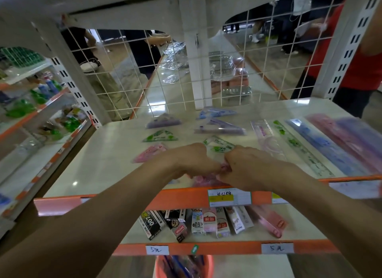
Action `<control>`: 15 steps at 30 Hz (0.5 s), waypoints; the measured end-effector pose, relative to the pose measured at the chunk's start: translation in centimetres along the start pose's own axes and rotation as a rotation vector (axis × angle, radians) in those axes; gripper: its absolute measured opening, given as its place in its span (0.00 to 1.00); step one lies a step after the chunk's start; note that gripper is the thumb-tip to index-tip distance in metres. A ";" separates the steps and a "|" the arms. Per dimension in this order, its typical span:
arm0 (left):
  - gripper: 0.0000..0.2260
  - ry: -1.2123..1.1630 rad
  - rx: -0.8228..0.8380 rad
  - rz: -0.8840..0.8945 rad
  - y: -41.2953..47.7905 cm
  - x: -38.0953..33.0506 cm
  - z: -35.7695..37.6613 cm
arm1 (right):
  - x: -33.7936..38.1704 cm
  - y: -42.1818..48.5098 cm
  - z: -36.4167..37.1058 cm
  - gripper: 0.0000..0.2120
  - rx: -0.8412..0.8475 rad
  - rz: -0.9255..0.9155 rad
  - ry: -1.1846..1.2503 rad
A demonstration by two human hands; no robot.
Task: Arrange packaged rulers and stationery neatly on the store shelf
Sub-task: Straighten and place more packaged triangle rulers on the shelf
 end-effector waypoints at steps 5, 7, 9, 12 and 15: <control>0.07 -0.020 -0.062 0.016 -0.5 -0.6 -0.4 | -0.1 0.1 0.2 0.13 0.052 0.021 0.101; 0.08 -0.037 -0.059 0.022 -0.5 -0.6 -0.4 | -0.5 0.3 0.3 0.14 0.061 0.029 0.134; 0.10 -0.061 -0.046 0.007 -0.5 -0.3 -0.4 | -0.8 0.5 0.3 0.15 0.076 0.044 0.147; 0.07 -0.096 -0.022 -0.028 -0.2 0.5 -0.3 | -0.9 0.7 0.3 0.16 0.119 0.044 0.150; 0.07 -0.099 -0.003 -0.032 0.2 0.8 -0.2 | -0.8 0.7 0.2 0.15 0.130 0.026 0.139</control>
Point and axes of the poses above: each hand's wrist, its own y-axis towards the middle knuckle, its own z-axis out of the palm, x = y × z, the point moved 7 cm from there along y, towards the middle knuckle, and after that the axes turned 12 degrees about y, right-handed, at the moved point
